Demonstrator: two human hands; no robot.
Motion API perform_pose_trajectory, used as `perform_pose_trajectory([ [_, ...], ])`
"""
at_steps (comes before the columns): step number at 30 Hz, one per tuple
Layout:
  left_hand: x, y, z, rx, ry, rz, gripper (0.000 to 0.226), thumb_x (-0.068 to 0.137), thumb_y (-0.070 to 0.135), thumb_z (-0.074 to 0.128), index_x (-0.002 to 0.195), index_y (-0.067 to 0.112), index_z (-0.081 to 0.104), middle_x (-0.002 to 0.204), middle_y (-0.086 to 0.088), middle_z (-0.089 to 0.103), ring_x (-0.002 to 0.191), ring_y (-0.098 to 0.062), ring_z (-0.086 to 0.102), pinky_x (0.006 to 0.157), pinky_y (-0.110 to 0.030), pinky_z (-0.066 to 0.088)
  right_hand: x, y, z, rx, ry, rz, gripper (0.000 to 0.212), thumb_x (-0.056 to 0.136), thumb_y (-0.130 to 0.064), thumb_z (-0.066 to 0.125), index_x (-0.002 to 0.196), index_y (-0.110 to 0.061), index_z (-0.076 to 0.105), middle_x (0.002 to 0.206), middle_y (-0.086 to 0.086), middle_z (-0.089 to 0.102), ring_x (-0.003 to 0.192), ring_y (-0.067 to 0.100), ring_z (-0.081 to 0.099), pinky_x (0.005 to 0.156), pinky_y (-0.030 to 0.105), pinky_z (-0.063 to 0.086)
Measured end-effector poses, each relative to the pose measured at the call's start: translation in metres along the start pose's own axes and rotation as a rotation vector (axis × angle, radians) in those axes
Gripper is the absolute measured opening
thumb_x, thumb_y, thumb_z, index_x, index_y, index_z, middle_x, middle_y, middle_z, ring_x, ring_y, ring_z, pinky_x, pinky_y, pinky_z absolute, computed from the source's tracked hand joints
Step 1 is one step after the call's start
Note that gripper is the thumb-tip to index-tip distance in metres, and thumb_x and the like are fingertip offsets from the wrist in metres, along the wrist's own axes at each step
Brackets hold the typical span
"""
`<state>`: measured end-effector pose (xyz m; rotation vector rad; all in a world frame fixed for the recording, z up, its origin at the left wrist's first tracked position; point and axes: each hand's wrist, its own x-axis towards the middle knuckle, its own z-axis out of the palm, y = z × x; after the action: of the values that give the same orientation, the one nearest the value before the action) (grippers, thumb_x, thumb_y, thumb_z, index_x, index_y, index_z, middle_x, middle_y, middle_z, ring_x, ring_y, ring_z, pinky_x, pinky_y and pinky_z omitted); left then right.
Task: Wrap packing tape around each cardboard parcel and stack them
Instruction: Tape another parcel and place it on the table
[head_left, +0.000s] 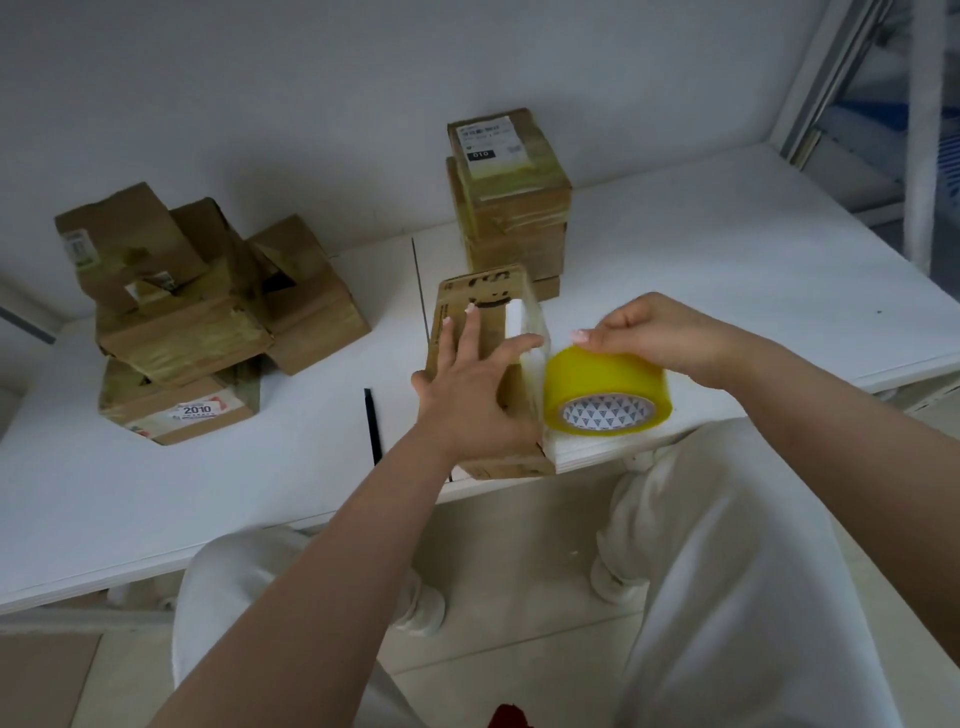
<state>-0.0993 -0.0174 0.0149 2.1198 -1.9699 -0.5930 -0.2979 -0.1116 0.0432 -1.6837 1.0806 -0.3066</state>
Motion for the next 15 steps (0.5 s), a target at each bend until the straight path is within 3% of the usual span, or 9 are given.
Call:
perform_pose_trajectory([
  [4, -0.016, -0.038, 0.006, -0.613, 0.124, -0.004, 0.080, 0.060, 0.052, 0.078, 0.131, 0.055, 0.040, 0.159, 0.008, 0.010, 0.150, -0.023, 0.001, 0.114, -0.058, 0.027, 0.006, -0.036, 0.006, 0.054, -0.032, -0.143, 0.053, 0.059, -0.062, 0.068, 0.091, -0.019, 0.076, 0.088, -0.003, 0.074, 0.087, 0.016, 0.070, 0.078, 0.028, 0.053],
  [6, -0.029, -0.050, 0.014, -0.828, 0.122, 0.018, 0.078, 0.070, 0.039, 0.082, 0.136, 0.043, 0.041, 0.152, 0.007, 0.024, 0.144, -0.026, 0.024, 0.104, -0.052, 0.045, 0.012, -0.051, 0.014, 0.028, -0.075, -0.170, 0.053, 0.060, -0.061, 0.067, 0.092, -0.020, 0.076, 0.089, -0.003, 0.074, 0.089, 0.014, 0.069, 0.083, 0.028, 0.053],
  [8, -0.041, -0.061, 0.018, -0.980, 0.104, 0.008, 0.070, 0.080, 0.014, 0.078, 0.135, 0.035, 0.039, 0.143, 0.004, 0.034, 0.130, -0.018, 0.043, 0.090, -0.036, 0.056, 0.018, -0.059, 0.028, -0.020, -0.154, -0.168, 0.048, 0.061, -0.060, 0.067, 0.088, -0.021, 0.076, 0.086, -0.005, 0.074, 0.088, 0.012, 0.069, 0.082, 0.027, 0.051],
  [11, -0.051, -0.077, 0.017, -1.039, 0.083, -0.093, 0.071, 0.083, -0.001, 0.071, 0.137, 0.029, 0.035, 0.128, 0.002, 0.047, 0.109, -0.005, 0.058, 0.075, -0.024, 0.056, 0.028, -0.066, 0.057, -0.071, -0.241, -0.161, 0.042, 0.066, -0.060, 0.067, 0.080, -0.022, 0.072, 0.077, -0.006, 0.072, 0.079, 0.010, 0.070, 0.072, 0.025, 0.052],
  [15, -0.047, -0.095, 0.021, -1.005, 0.072, -0.130, 0.072, 0.072, 0.001, 0.081, 0.134, 0.011, 0.048, 0.118, 0.000, 0.064, 0.104, -0.009, 0.065, 0.076, -0.020, 0.055, 0.040, -0.076, 0.094, -0.162, -0.247, -0.180, 0.058, 0.073, -0.064, 0.065, 0.088, -0.008, 0.071, 0.078, -0.001, 0.071, 0.071, 0.014, 0.070, 0.062, 0.025, 0.053],
])
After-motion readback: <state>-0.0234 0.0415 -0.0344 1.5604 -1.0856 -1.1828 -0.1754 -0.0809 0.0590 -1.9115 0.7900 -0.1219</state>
